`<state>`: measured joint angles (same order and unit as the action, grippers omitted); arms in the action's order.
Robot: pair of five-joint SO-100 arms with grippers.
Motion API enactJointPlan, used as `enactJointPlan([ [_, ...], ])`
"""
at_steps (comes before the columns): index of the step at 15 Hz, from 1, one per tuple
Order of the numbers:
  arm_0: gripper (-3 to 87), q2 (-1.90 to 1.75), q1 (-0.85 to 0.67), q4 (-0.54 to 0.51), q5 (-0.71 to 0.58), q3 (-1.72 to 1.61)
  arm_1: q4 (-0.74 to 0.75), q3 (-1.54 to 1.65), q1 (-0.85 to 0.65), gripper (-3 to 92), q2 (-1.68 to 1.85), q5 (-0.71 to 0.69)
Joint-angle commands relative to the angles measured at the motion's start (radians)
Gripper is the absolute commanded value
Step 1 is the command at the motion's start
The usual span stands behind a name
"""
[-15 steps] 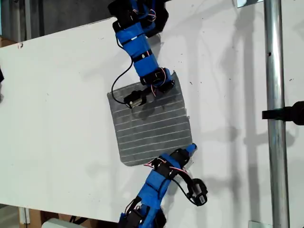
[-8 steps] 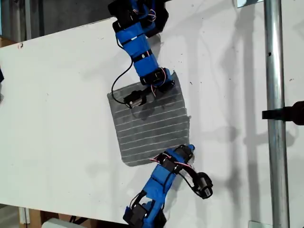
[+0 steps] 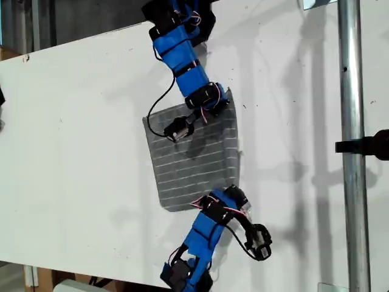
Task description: Grasp corners of a towel and fold twice.
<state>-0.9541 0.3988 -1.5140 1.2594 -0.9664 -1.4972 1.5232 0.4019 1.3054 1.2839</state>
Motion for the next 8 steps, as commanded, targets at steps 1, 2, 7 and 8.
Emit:
enactJointPlan([
  [1,-2.8,-0.164,0.054,-0.012,-0.048,0.055,-0.100,-0.219,0.106,-0.2,0.049,0.006],
  [2,-2.8,-0.209,0.060,-0.012,-0.037,0.037,-0.098,-0.227,0.124,-0.2,0.077,0.011],
  [7,-2.9,-0.360,-0.192,-0.121,-0.051,-0.117,-0.069,-0.067,-0.278,-0.2,0.291,-0.206],
  [8,-2.9,-0.419,-0.291,-0.114,-0.095,-0.179,-0.060,-0.069,-0.388,-0.2,0.293,-0.290],
])
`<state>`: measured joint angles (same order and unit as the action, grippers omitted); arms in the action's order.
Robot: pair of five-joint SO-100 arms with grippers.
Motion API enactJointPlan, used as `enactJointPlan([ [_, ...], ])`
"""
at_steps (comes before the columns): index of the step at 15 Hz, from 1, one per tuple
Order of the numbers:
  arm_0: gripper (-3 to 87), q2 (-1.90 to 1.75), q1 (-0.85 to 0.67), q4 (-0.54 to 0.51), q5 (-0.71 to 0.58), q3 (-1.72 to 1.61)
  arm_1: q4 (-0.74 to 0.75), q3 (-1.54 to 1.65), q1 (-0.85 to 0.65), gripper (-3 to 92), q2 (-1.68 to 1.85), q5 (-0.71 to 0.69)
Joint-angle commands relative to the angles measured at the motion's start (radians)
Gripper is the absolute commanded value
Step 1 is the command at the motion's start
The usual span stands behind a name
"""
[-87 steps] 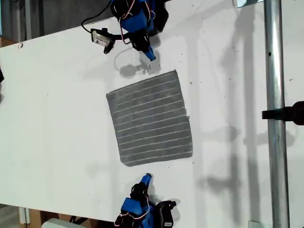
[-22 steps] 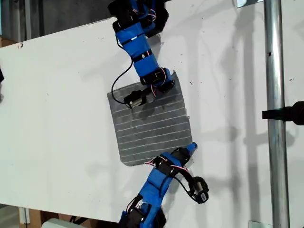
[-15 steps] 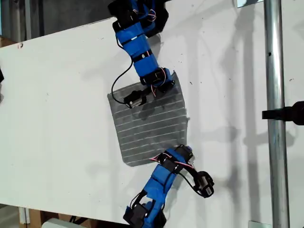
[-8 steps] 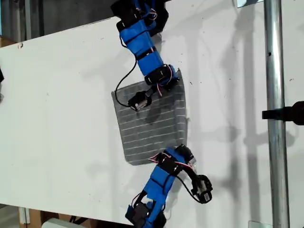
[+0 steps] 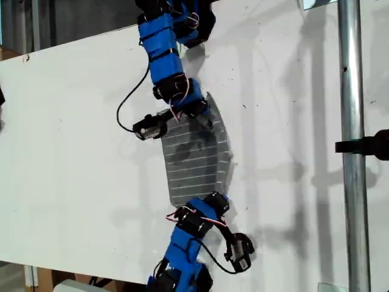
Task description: Grasp corners of a towel and fold twice.
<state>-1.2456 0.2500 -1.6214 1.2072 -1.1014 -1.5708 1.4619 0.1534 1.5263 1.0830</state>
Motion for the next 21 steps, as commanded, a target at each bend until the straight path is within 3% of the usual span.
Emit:
enactJointPlan([
  [1,-2.9,-0.173,-0.241,-0.002,-0.095,-0.081,0.034,-0.008,-0.239,-0.2,0.077,-0.166],
  [5,-2.9,-0.235,-0.558,-0.008,-0.273,-0.127,0.106,-0.110,-0.545,-0.2,0.014,-0.431],
  [9,-2.9,-0.287,-0.741,0.008,-0.304,-0.187,0.170,-0.193,-0.698,-0.2,-0.029,-0.572],
  [14,-2.9,-0.437,-0.607,0.103,-0.170,-0.434,0.123,-0.040,-0.569,-0.2,0.101,-0.506],
  [17,-2.8,-0.337,-0.474,0.207,-0.040,-0.555,0.137,0.103,-0.462,-0.2,0.048,-0.402],
  [21,-2.6,-0.184,-0.397,0.239,0.084,-0.589,0.178,0.155,-0.416,-0.2,-0.089,-0.327],
])
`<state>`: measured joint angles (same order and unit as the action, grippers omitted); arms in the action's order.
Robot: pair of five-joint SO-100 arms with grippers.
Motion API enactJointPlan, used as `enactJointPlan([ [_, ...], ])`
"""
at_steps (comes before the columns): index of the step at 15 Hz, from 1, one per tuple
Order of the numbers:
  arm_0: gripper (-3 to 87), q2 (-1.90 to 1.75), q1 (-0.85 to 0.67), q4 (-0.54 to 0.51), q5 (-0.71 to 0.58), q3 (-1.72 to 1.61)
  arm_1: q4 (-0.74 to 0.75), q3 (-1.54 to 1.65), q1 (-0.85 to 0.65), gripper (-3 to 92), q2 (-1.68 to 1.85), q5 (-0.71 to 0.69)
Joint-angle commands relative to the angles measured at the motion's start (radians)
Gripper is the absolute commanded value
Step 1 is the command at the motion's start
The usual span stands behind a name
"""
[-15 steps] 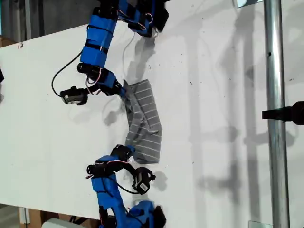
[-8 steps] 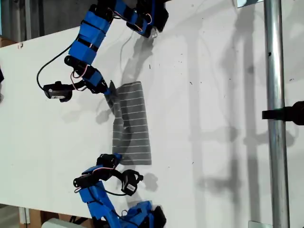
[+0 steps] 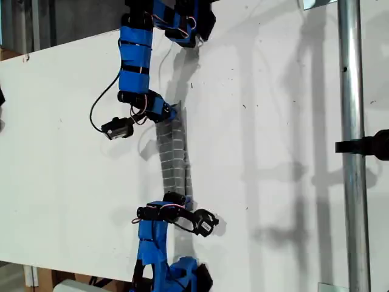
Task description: Grasp corners of a towel and fold twice.
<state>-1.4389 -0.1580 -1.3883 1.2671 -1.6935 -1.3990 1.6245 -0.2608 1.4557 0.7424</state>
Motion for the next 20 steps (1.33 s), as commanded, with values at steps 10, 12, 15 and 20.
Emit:
enactJointPlan([
  [10,30.8,-0.675,0.129,-0.264,0.184,-0.150,-0.307,0.112,-0.094,27.9,0.422,0.094],
  [12,30.6,-0.917,0.189,-0.181,0.258,-0.357,-0.241,0.342,-0.189,29.1,0.695,0.098],
  [15,34.4,-1.341,0.301,0.132,0.273,-0.785,-0.025,0.549,-0.202,34.6,0.753,0.141],
  [20,31.1,-2.036,0.270,0.046,0.245,-1.127,0.376,0.588,-0.187,37.3,0.476,0.170],
])
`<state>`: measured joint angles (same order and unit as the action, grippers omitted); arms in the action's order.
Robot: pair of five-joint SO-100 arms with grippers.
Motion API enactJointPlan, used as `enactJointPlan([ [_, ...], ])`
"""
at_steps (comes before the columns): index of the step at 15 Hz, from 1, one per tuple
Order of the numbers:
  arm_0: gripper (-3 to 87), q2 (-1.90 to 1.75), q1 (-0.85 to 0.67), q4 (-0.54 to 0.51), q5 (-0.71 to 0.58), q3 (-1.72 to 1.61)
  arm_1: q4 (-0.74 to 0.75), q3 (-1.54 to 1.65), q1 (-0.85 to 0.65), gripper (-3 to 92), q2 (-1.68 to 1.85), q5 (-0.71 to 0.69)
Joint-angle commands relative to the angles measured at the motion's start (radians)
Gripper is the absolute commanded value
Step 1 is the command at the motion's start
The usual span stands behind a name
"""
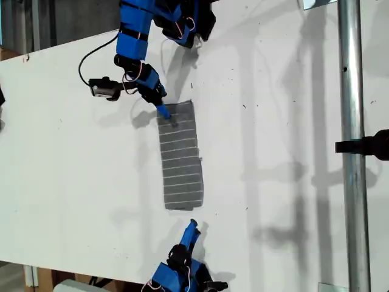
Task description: Grasp corners of a towel and fold twice.
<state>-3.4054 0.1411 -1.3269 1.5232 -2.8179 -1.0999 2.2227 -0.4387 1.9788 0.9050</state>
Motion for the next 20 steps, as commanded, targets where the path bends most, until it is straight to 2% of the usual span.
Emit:
enactJointPlan([
  [1,30.5,-0.074,-0.028,-0.002,-0.015,-0.014,0.095,-0.023,-0.018,37.3,-0.118,0.017],
  [5,29.1,-0.074,-0.035,-0.006,-0.008,-0.018,0.051,-0.172,-0.017,37.8,-0.419,0.035],
  [9,27.6,-0.074,-0.043,-0.005,-0.009,-0.020,0.055,-0.466,0.077,30.1,-0.624,0.037],
  [11,27.0,-0.074,-0.043,-0.006,-0.009,-0.017,0.051,-0.558,0.100,11.3,-0.678,0.081],
  [13,26.1,-0.074,-0.038,-0.008,-0.011,-0.015,0.046,-0.577,0.103,-0.1,-0.693,0.089],
  [14,25.9,-0.074,-0.038,-0.008,-0.012,-0.015,0.031,-0.575,0.107,-0.1,-0.687,0.089],
  [16,25.7,-0.074,-0.038,-0.003,-0.018,-0.015,-0.034,-0.543,0.115,-0.1,-0.626,0.089],
  [18,25.6,-0.074,-0.037,-0.002,-0.021,-0.012,-0.193,-0.430,0.103,-0.1,-0.492,0.132],
  [20,25.3,-0.074,-0.035,0.005,-0.028,-0.017,-0.365,-0.225,0.106,-0.1,-0.212,0.213],
])
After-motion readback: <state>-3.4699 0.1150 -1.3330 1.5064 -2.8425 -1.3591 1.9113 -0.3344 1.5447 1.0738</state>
